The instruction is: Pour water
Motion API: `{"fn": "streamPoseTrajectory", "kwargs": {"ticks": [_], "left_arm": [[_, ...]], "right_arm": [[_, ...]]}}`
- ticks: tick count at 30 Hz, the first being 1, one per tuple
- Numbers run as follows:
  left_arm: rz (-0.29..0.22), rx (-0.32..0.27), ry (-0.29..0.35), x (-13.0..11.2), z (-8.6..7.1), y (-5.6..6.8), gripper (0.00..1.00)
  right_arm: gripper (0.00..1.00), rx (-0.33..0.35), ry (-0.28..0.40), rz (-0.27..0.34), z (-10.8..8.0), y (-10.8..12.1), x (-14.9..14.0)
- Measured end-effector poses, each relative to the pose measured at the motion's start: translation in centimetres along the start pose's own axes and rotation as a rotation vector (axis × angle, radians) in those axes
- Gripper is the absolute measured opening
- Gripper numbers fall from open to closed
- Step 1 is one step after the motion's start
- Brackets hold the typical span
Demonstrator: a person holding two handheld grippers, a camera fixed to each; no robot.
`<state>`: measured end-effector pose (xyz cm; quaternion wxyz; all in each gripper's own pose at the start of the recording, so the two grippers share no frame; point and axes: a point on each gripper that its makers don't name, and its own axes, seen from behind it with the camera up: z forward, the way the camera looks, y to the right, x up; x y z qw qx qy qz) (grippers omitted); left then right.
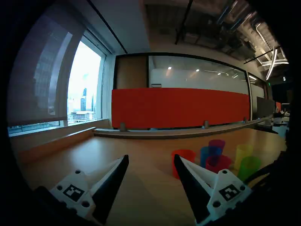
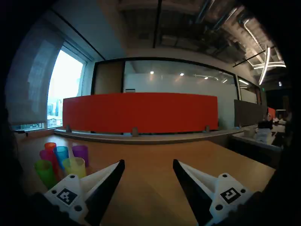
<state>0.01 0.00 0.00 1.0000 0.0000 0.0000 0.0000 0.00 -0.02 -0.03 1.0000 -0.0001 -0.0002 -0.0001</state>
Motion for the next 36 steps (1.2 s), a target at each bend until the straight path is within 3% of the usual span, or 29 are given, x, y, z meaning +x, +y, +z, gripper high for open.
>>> {"fn": "streamPoseTrajectory", "kwargs": {"ticks": [36], "left_arm": [[-0.001, -0.004, 0.002, 0.06, 0.2, 0.02, 0.89]], "right_arm": [[0.99, 0.008, -0.005, 0.0, 0.61, 0.17, -0.13]]}}
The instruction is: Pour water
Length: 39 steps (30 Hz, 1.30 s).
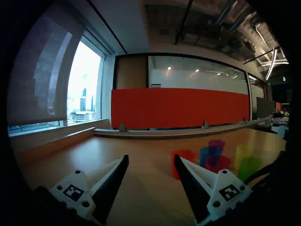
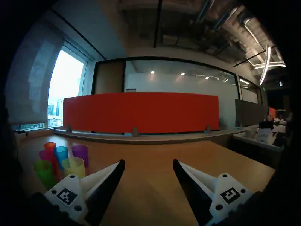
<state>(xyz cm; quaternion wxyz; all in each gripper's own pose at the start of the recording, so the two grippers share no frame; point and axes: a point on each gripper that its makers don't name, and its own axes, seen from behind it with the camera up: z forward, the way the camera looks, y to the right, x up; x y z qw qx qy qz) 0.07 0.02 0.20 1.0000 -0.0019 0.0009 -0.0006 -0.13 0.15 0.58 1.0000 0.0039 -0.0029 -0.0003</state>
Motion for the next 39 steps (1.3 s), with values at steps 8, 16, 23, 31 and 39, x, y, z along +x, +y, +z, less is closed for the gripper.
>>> {"fn": "streamPoseTrajectory", "kwargs": {"ticks": [8, 16, 23, 31, 39], "left_arm": [[-0.019, -0.033, 0.005, 1.3, 0.7, 0.8, 0.89], [-0.013, -0.067, 0.027, 5.3, 1.4, 1.1, 0.89], [-0.005, -0.082, -0.004, 7.6, 2.3, 0.8, 0.89], [-0.011, -0.1, -0.007, 11.8, 3.5, 0.1, 0.89], [-0.014, -0.129, 0.002, 16.3, 4.3, -0.1, 0.89]], "right_arm": [[0.99, 0.009, 0.027, -0.004, 0.1, -0.3, 2.7], [0.99, 0.035, 0.006, 0.008, 0.7, -0.8, 5.3], [0.99, 0.068, -0.015, 0.006, 1.5, -1.6, 8.2], [0.99, 0.103, -0.036, -0.008, 2.1, -2.6, 12.2], [0.99, 0.125, -0.031, 0.001, 2.5, -3.0, 17.0]]}}
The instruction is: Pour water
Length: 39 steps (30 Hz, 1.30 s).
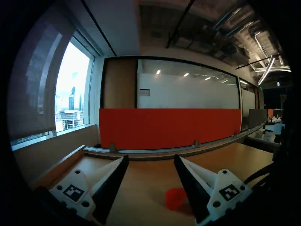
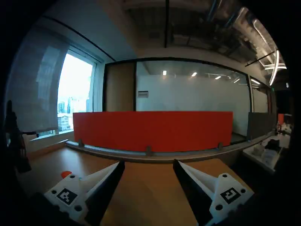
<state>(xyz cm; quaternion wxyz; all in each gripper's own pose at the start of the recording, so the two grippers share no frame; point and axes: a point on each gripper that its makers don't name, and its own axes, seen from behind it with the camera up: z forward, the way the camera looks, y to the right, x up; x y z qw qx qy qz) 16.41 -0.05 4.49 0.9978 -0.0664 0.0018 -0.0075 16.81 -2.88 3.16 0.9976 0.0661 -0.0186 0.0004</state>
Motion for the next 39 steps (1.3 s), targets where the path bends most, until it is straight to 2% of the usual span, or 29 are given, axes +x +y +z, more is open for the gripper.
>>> {"fn": "streamPoseTrajectory", "kwargs": {"ticks": [9, 15, 24, 27, 33, 36, 39], "left_arm": [[0.003, -0.053, 0.009, 3.9, 0.4, 1.0, 0.89], [-0.007, -0.096, -0.018, 4.2, 0.4, 1.9, 0.89], [-0.011, -0.187, -0.062, 3.4, 0.6, 3.6, 0.89], [-0.012, -0.239, -0.06, 3.6, 0.7, 4.7, 0.89], [-0.007, -0.386, -0.041, 4.5, 0.4, 7.7, 0.89], [-0.019, -0.443, -0.029, 4.8, 0.3, 9.0, 0.88], [-0.057, -0.489, -0.03, 4.8, 0.3, 9.9, 0.89]], "right_arm": [[0.99, 0.001, 0.034, -0.021, 0.0, 0.2, 4.6], [0.99, 0.012, 0.024, -0.017, -0.1, 0.2, 4.8], [0.99, 0.109, -0.015, 0.009, 0.1, -1.1, 4.0], [0.99, 0.158, -0.016, 0.023, 0.2, -1.8, 4.3], [0.99, 0.282, -0.012, 0.046, 0.1, -3.8, 4.9], [0.99, 0.337, -0.014, 0.039, 0.0, -4.9, 5.1], [0.99, 0.382, -0.017, 0.022, -0.1, -5.9, 5.3]]}}
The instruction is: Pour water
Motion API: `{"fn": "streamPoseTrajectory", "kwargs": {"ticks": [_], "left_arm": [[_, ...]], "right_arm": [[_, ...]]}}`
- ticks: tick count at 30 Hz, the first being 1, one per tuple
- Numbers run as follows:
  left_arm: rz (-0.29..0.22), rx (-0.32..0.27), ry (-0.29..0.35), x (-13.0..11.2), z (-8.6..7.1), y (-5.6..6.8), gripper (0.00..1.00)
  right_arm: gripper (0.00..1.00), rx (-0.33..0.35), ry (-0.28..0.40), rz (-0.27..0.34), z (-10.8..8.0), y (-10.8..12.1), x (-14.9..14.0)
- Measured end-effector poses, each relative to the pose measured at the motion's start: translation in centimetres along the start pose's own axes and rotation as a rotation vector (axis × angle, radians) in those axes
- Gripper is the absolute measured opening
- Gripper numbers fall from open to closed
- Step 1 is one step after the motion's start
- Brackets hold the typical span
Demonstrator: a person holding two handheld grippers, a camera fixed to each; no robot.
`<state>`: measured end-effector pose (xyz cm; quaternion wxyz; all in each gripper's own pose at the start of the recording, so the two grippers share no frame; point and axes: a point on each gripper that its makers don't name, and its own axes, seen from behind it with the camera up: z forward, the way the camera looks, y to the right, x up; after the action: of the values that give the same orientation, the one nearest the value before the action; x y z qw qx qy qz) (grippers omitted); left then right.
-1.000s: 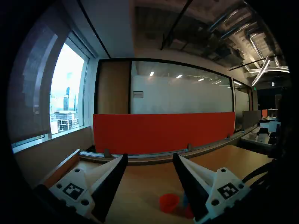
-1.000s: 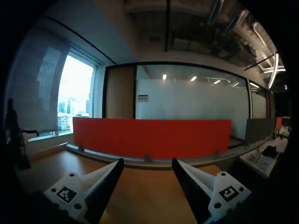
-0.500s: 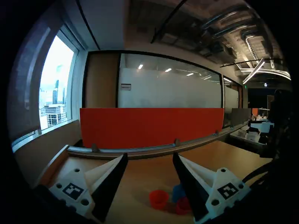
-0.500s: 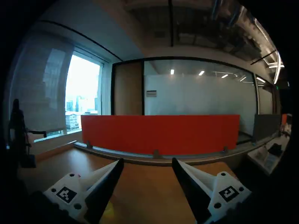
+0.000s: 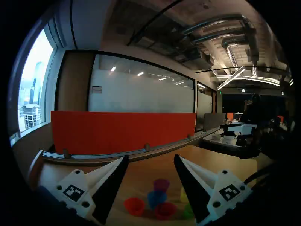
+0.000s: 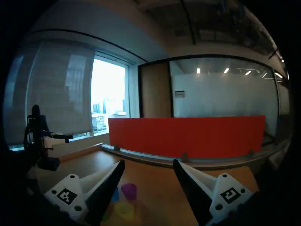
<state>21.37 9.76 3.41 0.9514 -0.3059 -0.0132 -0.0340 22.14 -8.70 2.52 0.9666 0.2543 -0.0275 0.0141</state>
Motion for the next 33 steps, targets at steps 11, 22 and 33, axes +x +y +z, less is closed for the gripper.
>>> {"fn": "streamPoseTrajectory", "kwargs": {"ticks": [11, 22, 33], "left_arm": [[-0.038, -0.097, -0.003, 0.5, 0.6, 0.3, 0.89], [0.032, -0.146, -0.011, 0.4, 1.3, 1.2, 0.89], [0.063, -0.186, -0.105, -3.0, 2.2, 0.6, 0.89]], "right_arm": [[0.99, 0.136, -0.028, -0.046, 0.5, -2.7, -0.3], [0.99, 0.181, -0.039, -0.071, 1.2, -3.6, -0.2], [0.99, 0.261, -0.1, -0.091, 2.0, -5.1, -2.2]]}}
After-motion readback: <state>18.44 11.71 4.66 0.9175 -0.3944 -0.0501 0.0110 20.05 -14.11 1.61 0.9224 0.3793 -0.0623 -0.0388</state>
